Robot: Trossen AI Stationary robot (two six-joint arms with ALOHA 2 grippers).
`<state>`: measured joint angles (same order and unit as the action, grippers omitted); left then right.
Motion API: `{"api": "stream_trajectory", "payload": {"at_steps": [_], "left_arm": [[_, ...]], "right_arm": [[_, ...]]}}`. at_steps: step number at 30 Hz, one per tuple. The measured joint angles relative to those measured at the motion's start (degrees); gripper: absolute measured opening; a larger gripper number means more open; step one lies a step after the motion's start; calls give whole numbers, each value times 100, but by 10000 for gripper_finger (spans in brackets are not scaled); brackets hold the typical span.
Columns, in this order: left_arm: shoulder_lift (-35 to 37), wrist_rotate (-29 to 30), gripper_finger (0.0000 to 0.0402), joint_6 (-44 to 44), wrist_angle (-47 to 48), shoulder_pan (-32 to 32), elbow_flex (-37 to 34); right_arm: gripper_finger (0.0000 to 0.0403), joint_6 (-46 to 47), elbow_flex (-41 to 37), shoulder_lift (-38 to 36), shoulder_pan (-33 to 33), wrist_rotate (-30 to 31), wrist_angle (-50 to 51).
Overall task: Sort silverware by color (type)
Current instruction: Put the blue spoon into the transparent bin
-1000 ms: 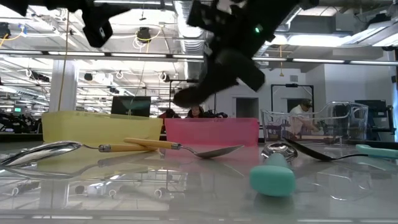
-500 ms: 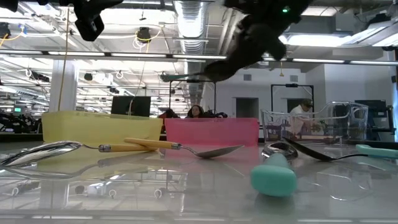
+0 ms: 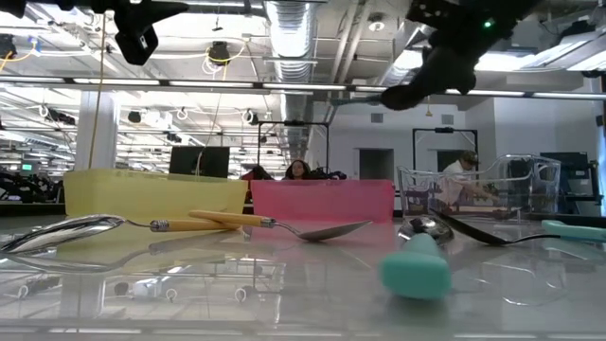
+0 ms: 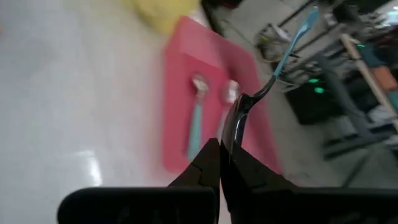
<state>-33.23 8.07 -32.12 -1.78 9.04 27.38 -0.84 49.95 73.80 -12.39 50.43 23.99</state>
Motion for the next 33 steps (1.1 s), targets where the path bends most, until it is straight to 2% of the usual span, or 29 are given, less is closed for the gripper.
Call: {"api": "stream_trajectory", "payload": {"at_steps": [5,11,17,28,33], "left_arm": [[1,16,181,52,6,-2,0],[2,16,181,61,131,-2,0],[0,28,181,64,151,-2,0],[0,35,181,175,203,-2,-2],[0,34,181,170,409,-2,-2]], "right_arm": [[26,134,-129,-400,185,463,343],[26,1096,-196,-671,540,1160,1219],[26,2234,-196,-658,994,1177,2131],[26,2280,-198,-527,1511,1122,3050],[26,2221,-200,-562,1408,882,3460]]}}
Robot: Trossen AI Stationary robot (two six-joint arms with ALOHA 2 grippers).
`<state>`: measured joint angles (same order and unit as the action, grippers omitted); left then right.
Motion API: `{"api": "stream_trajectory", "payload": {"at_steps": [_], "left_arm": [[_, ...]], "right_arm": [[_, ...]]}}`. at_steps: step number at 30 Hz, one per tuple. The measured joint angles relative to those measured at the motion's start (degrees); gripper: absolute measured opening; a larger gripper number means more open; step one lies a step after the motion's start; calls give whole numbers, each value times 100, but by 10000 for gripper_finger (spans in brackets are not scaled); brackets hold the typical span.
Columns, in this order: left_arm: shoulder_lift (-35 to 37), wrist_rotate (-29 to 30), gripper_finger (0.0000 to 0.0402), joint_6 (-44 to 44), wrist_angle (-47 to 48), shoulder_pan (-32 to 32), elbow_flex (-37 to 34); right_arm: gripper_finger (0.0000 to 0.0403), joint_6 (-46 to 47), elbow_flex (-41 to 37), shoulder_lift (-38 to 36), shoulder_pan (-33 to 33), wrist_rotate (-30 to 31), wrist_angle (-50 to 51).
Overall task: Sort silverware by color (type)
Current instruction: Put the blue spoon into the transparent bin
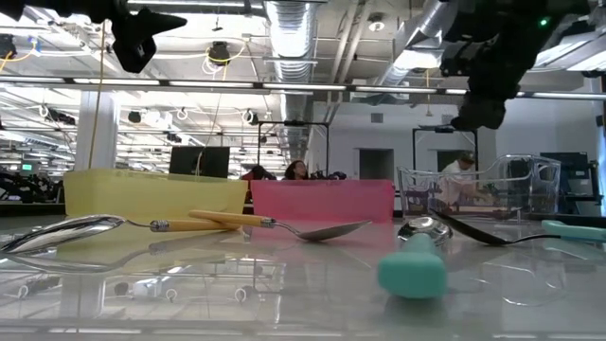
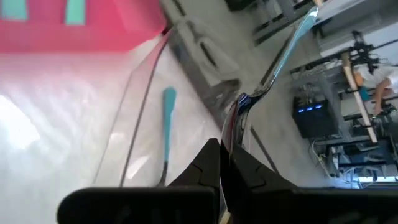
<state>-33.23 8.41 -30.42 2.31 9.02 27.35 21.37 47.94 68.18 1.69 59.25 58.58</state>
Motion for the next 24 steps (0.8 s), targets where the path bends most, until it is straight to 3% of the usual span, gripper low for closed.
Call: {"api": "stream_trajectory", "payload": {"at_steps": [4,8,15,24], "left_arm": [[-1,1,180,-8,145,0,-2],[1,1,180,3,140,1,-2],[0,0,180,228,137,0,-2],[-1,-1,180,237,188,1,-2]], "right_arm": [[26,-126,0,1,-241,-76,-29],[26,-247,0,3,-287,-555,-39],[26,82,3,-110,353,-1591,71],[26,160,7,-138,721,-1930,95]]}}
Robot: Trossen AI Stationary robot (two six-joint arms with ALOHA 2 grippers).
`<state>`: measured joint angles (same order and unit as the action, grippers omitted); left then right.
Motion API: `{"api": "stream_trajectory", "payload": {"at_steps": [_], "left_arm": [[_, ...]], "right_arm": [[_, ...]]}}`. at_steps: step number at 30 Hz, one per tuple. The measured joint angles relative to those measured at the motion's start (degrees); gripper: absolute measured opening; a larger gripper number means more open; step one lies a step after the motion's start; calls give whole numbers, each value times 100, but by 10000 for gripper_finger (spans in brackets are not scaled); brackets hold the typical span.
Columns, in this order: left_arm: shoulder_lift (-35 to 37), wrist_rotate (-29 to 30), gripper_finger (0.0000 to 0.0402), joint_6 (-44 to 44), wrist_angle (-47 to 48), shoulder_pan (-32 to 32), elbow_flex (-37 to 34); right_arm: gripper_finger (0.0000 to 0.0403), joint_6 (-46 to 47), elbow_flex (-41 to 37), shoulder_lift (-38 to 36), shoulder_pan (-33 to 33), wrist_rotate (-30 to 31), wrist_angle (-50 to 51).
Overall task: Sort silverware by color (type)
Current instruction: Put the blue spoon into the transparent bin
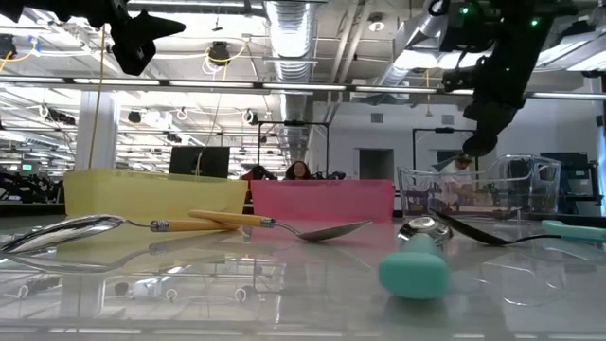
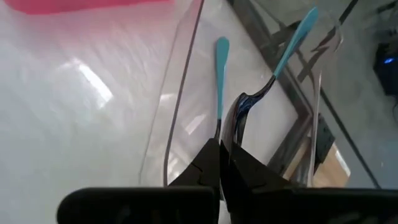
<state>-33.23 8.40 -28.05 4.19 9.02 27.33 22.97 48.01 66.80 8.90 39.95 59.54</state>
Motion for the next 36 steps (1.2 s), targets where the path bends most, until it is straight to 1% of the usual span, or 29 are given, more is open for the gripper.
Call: {"api": "stream_trajectory", "payload": {"at_steps": [4,10,14,16,21,25,30,36], "left_arm": [[0,0,180,0,33,-1,0],[2,0,180,0,39,-1,0],[2,72,180,0,39,1,0],[2,119,180,2,39,-1,0],[2,131,180,2,35,-1,0],[1,138,180,2,32,-1,0],[2,151,180,2,29,0,0],[2,151,180,2,28,-1,0]], "right_arm": [[26,-36,0,-1,235,-265,-4],[26,55,0,1,826,-924,24],[26,274,0,1,1193,-1146,195],[26,237,0,-1,1307,-1230,267],[26,48,0,1,1343,-1452,322],[26,-146,0,1,1334,-1510,309],[26,-396,0,1,1338,-1871,305],[26,-399,0,1,1338,-1886,305]]}}
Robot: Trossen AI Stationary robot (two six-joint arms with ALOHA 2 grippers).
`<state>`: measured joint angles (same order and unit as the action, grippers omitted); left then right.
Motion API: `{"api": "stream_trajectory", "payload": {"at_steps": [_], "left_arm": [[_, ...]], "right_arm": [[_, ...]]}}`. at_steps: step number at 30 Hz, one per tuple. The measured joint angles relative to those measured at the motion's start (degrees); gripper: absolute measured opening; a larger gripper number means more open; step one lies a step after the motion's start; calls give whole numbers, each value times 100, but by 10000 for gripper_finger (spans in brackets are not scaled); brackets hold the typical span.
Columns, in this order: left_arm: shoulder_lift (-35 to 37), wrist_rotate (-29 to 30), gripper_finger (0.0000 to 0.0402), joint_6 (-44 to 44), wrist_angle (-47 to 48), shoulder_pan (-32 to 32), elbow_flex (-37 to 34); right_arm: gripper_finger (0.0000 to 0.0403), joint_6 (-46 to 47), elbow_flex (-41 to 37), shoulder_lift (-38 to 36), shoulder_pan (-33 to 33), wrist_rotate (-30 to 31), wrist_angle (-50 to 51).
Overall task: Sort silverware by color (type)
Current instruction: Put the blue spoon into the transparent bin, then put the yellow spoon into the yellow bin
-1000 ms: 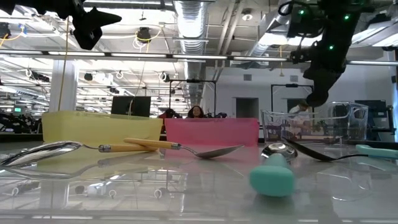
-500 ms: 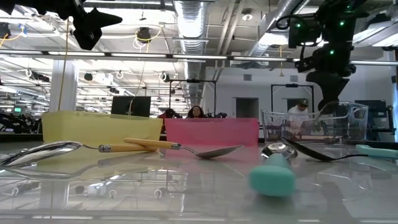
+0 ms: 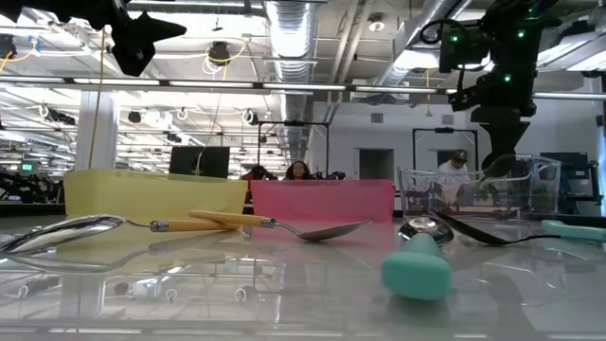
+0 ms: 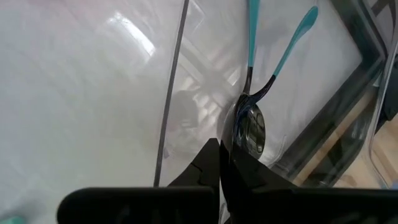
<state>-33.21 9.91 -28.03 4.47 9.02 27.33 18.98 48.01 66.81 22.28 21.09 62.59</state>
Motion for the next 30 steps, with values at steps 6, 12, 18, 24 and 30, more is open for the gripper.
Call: {"api": "stream_trajectory", "payload": {"at_steps": [6,12,18,24,30], "left_arm": [[-1,1,180,0,-4,0,0],[-2,2,180,-4,-4,0,0],[0,52,180,-7,-2,0,0],[-2,66,180,-7,11,0,0],[-2,66,180,-5,17,0,0]], "right_arm": [[48,107,0,0,0,-1,-4],[61,107,-2,0,0,-3,-22],[63,146,-2,0,0,-3,-30],[72,151,-2,0,0,145,-153],[115,110,62,4,0,523,-313]]}}
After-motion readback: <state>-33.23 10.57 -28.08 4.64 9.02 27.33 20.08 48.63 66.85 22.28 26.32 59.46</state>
